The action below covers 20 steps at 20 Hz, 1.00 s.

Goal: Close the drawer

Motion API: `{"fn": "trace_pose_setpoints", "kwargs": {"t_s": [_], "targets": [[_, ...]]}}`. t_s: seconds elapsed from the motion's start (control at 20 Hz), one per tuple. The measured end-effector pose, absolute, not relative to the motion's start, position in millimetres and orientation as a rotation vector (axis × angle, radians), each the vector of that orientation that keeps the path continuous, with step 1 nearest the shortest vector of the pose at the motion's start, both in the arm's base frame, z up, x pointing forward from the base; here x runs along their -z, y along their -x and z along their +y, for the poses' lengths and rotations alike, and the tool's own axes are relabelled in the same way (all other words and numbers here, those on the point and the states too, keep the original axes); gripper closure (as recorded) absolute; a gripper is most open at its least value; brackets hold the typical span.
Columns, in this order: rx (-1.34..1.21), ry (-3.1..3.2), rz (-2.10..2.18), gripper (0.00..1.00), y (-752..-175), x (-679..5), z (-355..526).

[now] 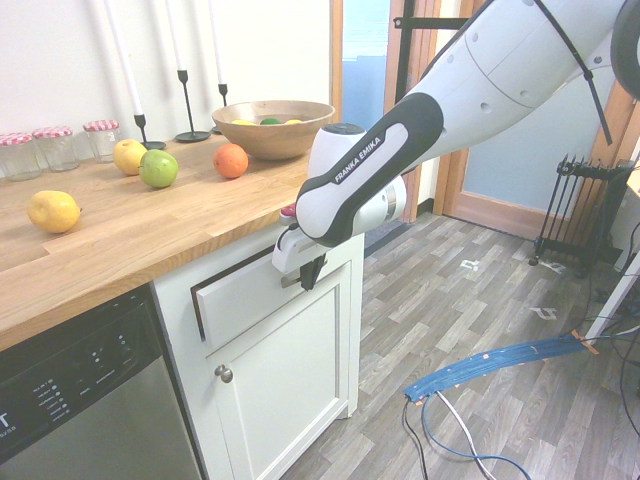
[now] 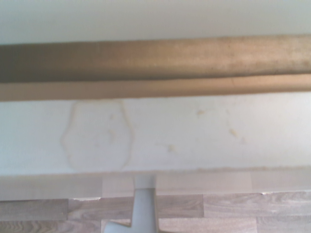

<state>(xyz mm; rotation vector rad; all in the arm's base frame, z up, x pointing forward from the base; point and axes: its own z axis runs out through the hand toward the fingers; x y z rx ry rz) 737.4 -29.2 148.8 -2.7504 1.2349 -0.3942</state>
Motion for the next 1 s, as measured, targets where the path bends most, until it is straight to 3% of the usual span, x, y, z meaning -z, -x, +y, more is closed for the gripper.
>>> {"fn": "trace_pose_setpoints", "kwargs": {"t_s": [0.55,1.0], "targets": [[0.44,2.732,1.233,1.0,-750.0,-159.9,-33.5],[0.204,2.804,1.267,1.0,-700.2,-176.5,-47.5]]}}
